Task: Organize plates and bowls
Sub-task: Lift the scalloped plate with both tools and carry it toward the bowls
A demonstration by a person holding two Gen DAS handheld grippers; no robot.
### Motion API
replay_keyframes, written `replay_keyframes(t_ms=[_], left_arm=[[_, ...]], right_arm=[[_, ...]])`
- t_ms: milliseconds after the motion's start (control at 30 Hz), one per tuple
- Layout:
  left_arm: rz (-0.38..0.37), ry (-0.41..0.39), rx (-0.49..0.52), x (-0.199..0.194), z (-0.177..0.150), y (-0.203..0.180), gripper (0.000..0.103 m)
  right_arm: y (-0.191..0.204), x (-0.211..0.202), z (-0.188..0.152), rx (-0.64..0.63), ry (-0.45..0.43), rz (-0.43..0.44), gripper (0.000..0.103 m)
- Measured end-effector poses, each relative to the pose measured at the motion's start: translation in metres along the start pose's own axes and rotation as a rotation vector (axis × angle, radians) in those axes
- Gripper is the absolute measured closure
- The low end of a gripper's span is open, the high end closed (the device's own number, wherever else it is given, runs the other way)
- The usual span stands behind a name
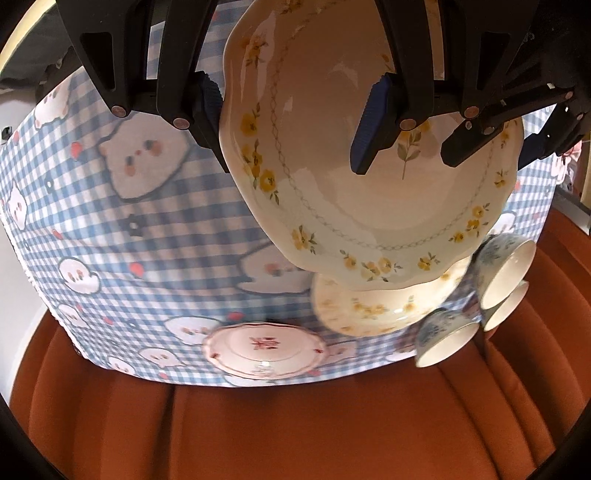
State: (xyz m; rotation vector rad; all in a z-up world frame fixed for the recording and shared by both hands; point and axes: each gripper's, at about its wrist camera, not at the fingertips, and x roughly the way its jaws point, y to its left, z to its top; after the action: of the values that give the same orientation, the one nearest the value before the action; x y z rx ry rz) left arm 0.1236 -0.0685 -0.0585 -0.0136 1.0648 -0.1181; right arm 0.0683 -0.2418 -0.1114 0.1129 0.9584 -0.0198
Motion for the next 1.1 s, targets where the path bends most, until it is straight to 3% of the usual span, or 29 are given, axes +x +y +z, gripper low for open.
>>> replay_keyframes(t_ms=[700, 933, 1100], left_arm=[[0.032, 0.063, -0.07, 0.011, -0.014, 0.14, 0.029], [0.041, 0.098, -0.094, 0.023, -0.018, 0.172, 0.029], [0.043, 0.102, -0.068, 0.028, -0.021, 0.174, 0.028]], right_arm=[[0.146, 0.036, -0.017, -0.055, 0.083, 0.027, 0.037], [0.179, 0.053, -0.022, -0.079, 0.127, 0.041, 0.037], [0.191, 0.065, -0.024, -0.078, 0.153, 0.03, 0.037]])
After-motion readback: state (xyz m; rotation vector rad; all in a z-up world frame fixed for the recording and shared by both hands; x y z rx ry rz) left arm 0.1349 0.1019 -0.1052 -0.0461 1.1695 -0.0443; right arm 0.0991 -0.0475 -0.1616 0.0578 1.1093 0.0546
